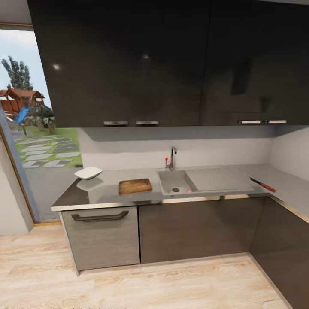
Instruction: In the kitchen, take the Vidalia onion out of the sink, dice it on the chopping board with the paring knife, put the diced onion into the bowl on the countertop, then place both the paring knife and the chopping board into the sink.
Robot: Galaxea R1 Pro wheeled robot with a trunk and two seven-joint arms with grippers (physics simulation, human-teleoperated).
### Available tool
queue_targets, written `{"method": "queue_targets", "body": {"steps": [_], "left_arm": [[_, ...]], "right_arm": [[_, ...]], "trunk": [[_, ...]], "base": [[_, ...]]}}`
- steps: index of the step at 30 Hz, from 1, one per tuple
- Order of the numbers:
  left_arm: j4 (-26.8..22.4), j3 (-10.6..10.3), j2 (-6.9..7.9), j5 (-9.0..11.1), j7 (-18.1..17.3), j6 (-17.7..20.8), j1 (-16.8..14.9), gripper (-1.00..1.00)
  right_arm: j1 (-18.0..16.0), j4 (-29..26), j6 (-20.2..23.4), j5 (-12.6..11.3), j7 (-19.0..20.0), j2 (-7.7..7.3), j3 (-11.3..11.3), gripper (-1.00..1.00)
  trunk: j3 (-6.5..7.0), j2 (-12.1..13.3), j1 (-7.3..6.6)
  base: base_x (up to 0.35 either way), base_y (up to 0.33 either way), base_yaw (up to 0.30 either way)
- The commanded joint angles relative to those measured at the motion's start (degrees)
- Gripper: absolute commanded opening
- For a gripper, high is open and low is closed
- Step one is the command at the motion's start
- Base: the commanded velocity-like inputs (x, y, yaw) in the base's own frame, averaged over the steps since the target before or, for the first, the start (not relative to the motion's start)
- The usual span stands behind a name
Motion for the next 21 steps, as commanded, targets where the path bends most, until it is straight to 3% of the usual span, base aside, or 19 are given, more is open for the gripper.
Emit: {"method": "queue_targets", "body": {"steps": [1, 14, 21], "left_arm": [[0.06, -0.23, 0.01, -0.15, 0.47, -0.14, -0.03, 1.0], [0.06, -0.2, 0.01, -0.15, 0.47, -0.12, -0.03, 1.0], [0.06, -0.2, 0.05, -0.15, 0.47, -0.12, -0.03, 1.0]], "right_arm": [[0.0, 0.01, -0.03, 0.6, -0.57, 0.01, -0.12, 1.0], [0.0, 0.01, -0.06, 0.65, -0.57, 0.01, -0.14, 1.0], [0.0, 0.01, -0.05, 0.64, -0.57, -0.02, -0.12, 1.0]], "trunk": [[-0.02, -0.04, 0.02], [-0.02, -0.04, 0.02], [-0.02, -0.04, 0.02]], "base": [[0.0, -0.33, 0.22], [0.033, -0.33, 0.229], [0.123, -0.324, 0.073]]}}
